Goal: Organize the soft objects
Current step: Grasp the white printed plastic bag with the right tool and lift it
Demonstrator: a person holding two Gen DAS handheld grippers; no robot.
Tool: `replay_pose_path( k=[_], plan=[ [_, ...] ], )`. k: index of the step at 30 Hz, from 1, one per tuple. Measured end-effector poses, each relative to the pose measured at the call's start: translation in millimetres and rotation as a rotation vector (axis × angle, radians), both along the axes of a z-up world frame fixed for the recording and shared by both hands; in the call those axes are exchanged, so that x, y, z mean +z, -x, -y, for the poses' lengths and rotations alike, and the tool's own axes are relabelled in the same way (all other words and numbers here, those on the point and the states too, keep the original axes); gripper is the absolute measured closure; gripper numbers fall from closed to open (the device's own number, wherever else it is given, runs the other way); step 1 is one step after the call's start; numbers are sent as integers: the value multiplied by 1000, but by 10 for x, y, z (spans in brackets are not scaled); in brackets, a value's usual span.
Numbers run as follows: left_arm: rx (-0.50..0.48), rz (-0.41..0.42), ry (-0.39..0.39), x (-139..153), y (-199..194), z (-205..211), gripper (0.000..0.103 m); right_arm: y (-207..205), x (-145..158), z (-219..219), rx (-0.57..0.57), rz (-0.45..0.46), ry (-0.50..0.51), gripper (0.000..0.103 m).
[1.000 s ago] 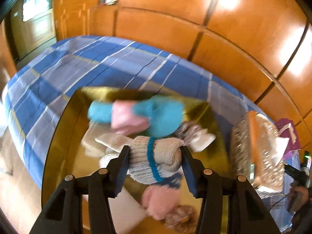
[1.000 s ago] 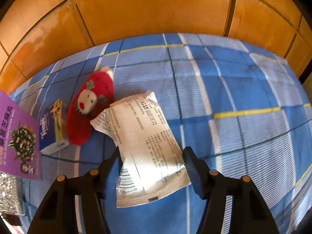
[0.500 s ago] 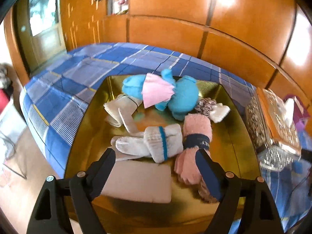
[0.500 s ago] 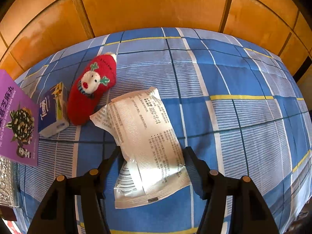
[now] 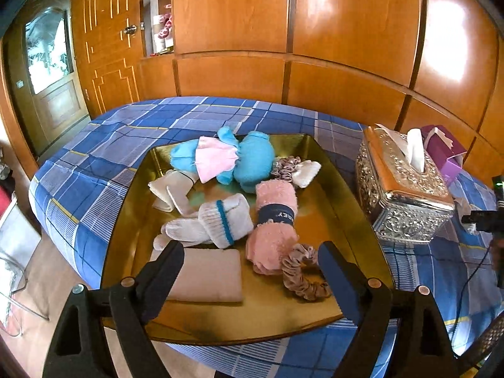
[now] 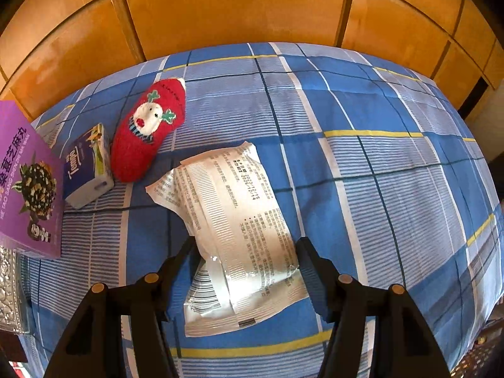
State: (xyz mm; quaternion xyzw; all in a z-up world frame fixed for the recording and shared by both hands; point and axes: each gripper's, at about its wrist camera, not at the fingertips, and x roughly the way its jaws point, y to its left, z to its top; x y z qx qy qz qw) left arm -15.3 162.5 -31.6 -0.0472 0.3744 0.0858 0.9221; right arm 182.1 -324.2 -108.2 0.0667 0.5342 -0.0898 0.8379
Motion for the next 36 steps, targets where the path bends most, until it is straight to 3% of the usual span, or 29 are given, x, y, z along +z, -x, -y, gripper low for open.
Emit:
replay_pose_path(
  k=[7,15,19,25,36],
  plan=[
    [-21,20,1,5,45,31,16,137,15,-84,-10,0,-24,42],
    [-46,17,8,-21,47,38,16,132,105,206,-145,0,-276,48],
    [-52,20,10,-14,56,47,16,-28,306,219,-154,23,-254,49],
    [-49,27,21,6,59,18,16,-358,857,20,-90,108,-199,49],
    [-59,30,20,21,66,45,16,-722,1836,-937,175,289,-90,49]
  ],
)
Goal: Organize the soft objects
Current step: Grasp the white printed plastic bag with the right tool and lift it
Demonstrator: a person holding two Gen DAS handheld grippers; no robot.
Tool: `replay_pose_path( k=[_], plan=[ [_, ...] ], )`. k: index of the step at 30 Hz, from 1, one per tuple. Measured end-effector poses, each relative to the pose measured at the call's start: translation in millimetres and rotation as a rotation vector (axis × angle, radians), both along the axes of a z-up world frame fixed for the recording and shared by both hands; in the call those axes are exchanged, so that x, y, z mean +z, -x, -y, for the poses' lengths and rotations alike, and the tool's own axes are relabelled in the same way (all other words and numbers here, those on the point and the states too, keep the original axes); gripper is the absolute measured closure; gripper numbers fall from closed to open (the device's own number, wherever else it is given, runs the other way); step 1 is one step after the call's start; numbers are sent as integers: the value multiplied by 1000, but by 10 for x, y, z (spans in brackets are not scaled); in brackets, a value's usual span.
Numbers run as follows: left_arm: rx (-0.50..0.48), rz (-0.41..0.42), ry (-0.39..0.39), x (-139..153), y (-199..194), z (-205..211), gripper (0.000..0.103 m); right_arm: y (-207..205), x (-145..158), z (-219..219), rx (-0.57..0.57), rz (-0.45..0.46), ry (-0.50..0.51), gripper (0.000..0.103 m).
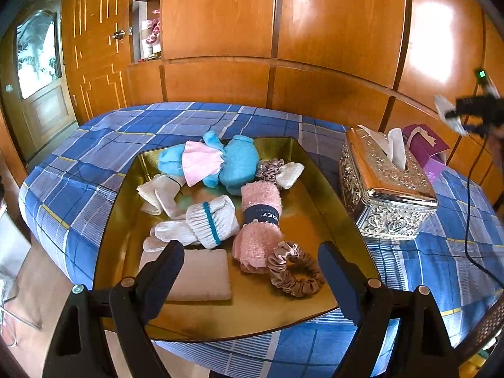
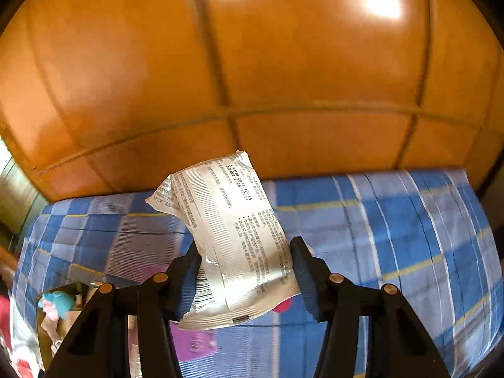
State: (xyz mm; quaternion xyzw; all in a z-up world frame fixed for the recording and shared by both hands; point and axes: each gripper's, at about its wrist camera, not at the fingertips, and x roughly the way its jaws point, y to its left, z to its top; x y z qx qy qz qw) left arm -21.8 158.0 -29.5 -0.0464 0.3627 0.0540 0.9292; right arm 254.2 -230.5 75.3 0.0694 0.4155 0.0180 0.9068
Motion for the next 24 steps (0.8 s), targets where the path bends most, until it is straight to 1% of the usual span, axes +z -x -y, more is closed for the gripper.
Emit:
replay_pose_path(
  k=[5,9,15,19,24],
  plan=[
    [-1,-3,-2,-8,5,17,16,14,185,-436,124,57,21,49],
    [-2,-4,-2,-17,4,18,16,106,214,-751,219,78,19,49],
    [-3,-4,-4,-20,5,15,16,269,155,-1164,328,69,16,49],
    [-1,-7,-5,-34,1,12,16,404,50,-1377,402,58,-7,49],
    [9,-6,-8,-38,-3,-32,16,701,-67,-1767,501,36,-20,49]
  ],
)
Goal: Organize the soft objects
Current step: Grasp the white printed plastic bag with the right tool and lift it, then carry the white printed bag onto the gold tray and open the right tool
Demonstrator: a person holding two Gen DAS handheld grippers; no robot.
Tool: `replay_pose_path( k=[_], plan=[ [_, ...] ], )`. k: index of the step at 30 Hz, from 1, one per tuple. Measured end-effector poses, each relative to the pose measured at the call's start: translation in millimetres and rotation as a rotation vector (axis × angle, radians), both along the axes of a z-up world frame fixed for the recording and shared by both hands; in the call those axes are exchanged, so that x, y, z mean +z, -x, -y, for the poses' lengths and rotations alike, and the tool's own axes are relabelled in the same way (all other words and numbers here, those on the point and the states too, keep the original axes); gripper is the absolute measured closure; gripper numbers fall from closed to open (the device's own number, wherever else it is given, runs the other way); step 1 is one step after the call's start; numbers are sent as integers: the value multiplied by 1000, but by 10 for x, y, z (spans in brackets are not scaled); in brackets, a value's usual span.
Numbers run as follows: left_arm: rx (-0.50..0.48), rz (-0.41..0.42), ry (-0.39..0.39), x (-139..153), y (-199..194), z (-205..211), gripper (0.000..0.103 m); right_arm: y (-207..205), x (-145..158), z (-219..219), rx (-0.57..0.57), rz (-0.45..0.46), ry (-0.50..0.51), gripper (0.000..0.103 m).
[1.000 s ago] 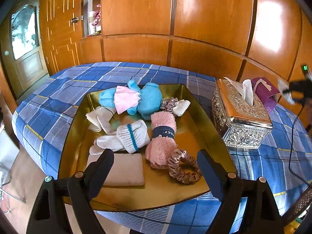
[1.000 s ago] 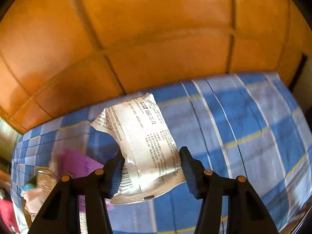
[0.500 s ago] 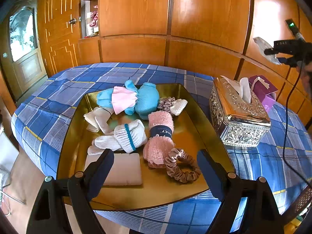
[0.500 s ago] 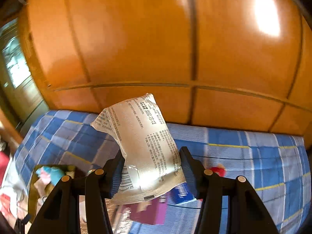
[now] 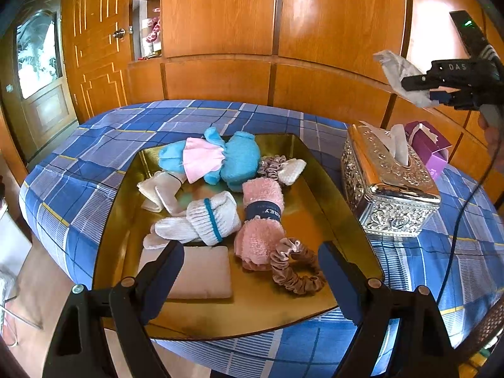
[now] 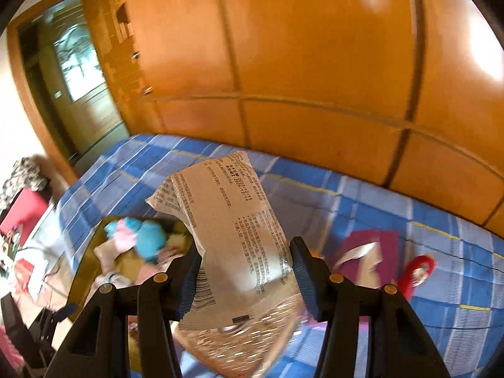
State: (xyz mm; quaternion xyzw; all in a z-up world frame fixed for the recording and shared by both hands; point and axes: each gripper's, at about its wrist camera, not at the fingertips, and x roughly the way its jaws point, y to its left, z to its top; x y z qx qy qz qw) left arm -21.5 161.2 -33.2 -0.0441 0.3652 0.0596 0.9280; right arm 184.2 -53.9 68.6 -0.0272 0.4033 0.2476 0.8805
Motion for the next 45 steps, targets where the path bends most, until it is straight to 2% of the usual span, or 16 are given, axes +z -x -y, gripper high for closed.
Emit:
replay_pose_path(
  k=[7,13,19,26,37,40,43,45],
  plan=[
    [121,41,9,113,13,-399,16,429,-185,-419,116,-53,-19,49],
    [214,62,19,165,63,-729,16,704,-449,-729,161,-111,-19,48],
    [222,51,28,121,48,-767,16,890,-791,-1086,154,-157,32,48],
    [204,33,31,71,16,-711,16,842,-1094,-1292,141,-186,119,44],
    [198,16,30,3,-7,-670,16,1059,-1053,-1361,236,-90,141,46],
    [200,19,29,14,-1,-668,16,1113,-1126,-1462,251,-46,217,53],
    [199,26,26,34,7,-652,16,1117,-1242,-1490,229,-16,299,54],
    [196,28,21,44,10,-632,16,1110,-1263,-1458,224,-15,302,54]
  ],
)
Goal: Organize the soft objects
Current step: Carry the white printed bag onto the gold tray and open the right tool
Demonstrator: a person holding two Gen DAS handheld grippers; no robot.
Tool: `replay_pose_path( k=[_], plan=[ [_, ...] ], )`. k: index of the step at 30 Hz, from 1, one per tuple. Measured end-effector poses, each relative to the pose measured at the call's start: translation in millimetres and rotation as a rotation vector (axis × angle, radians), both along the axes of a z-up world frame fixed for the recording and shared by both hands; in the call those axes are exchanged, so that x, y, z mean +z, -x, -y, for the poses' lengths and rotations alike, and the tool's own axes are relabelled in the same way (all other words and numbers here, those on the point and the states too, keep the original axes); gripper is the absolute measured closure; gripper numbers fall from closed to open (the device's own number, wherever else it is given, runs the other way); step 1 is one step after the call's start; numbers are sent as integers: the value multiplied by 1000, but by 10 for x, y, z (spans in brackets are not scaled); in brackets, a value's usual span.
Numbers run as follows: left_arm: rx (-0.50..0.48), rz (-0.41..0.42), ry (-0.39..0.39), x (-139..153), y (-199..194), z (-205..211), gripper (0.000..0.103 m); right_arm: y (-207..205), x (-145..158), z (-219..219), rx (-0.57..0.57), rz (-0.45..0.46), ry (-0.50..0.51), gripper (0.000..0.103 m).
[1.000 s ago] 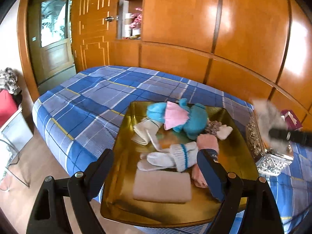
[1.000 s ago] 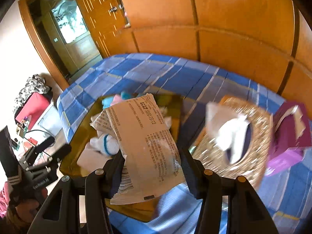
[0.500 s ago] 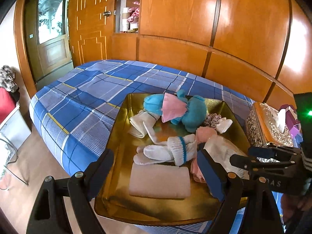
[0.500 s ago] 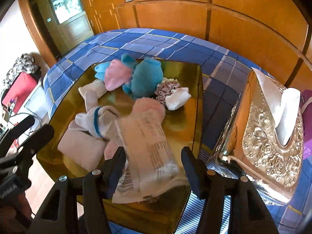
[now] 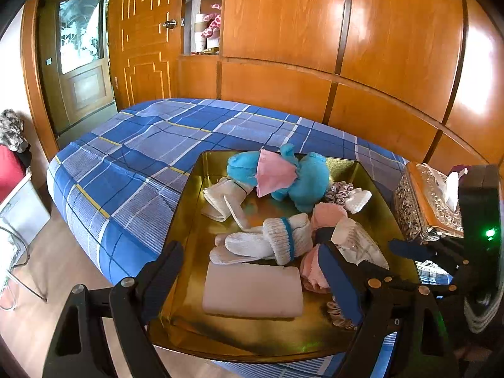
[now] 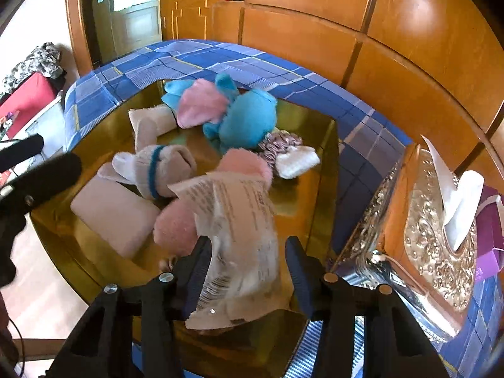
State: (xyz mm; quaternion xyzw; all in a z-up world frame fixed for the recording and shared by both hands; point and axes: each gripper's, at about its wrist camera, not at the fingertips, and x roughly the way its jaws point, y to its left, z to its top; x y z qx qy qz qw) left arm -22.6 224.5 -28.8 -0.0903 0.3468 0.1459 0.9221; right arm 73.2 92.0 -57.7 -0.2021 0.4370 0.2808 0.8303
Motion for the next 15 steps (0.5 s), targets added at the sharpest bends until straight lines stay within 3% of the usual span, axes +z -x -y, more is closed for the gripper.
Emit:
replay_pose_path(
  k=[6,15],
  plan=[
    [-14,1,-4,9,1,48,15,32,150,182,-8,-18,-110,54],
    [-49,3,-11,22,2,175,15,130,419,433,-48,59,-207,54]
  ],
)
